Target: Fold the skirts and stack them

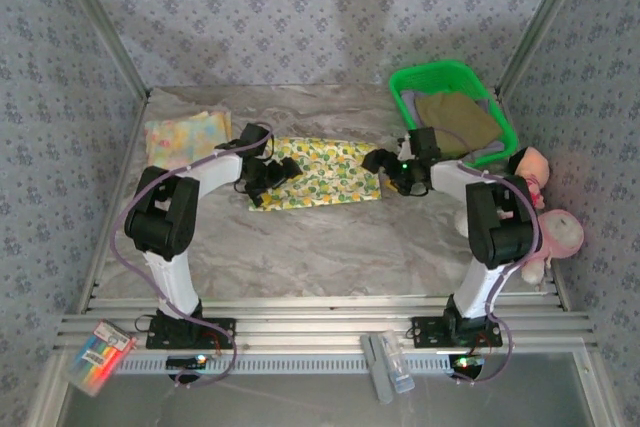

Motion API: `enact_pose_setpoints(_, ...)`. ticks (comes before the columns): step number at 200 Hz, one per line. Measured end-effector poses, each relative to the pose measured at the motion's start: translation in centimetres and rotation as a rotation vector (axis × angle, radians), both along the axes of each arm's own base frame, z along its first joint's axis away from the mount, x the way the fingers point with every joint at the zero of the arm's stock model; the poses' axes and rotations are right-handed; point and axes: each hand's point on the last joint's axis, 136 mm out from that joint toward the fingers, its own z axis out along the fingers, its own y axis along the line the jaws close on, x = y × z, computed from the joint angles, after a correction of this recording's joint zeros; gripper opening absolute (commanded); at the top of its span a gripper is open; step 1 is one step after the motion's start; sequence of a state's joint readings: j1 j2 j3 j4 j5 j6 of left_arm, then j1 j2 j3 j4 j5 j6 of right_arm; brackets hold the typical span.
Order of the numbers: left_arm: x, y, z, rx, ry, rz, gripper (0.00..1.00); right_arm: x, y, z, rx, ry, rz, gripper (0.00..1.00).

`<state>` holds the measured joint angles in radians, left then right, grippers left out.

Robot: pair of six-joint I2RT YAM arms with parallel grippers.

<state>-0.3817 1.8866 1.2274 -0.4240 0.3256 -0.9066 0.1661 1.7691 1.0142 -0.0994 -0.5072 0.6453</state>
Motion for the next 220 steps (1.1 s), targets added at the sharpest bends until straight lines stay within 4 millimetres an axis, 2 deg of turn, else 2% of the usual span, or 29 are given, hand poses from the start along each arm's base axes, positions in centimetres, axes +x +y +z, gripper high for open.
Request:
enact_pose_setpoints(24,0.1,-0.1,-0.1,0.006,0.009,-0.007,1.00,-0.4,-1.8,-0.9,0.002,0.068,0.017,0.64)
enact_pose_setpoints(48,0.1,-0.1,-0.1,0.008,0.011,-0.008,1.00,-0.6,-1.8,-1.4,-0.011,0.120,0.063,0.57)
enact_pose_setpoints(103,0.0,-0.1,-0.1,0.016,0.006,-0.023,1.00,0.1,0.0,-2.3,0.007,0.168,0.140,0.53)
enact_pose_setpoints(136,0.0,-0.1,-0.1,0.017,0.005,-0.026,1.00,-0.1,2.1,-3.2,0.045,0.195,0.189,0.50)
enact_pose_setpoints(173,0.0,-0.1,-0.1,0.017,0.005,-0.026,1.00,0.0,3.8,-3.2,0.091,0.191,0.208,0.44)
enact_pose_setpoints(182,0.0,-0.1,-0.2,0.017,0.006,-0.026,1.00,0.1,3.9,-3.2,0.098,0.192,0.201,0.40)
enact_pose_setpoints(201,0.0,-0.1,-0.2,0.017,0.007,-0.026,1.00,0.4,4.0,-3.4,0.111,0.187,0.179,0.23)
enact_pose_setpoints(220,0.0,-0.1,-0.2,0.017,0.007,-0.026,1.00,0.7,3.5,-3.8,0.132,0.192,0.136,0.10)
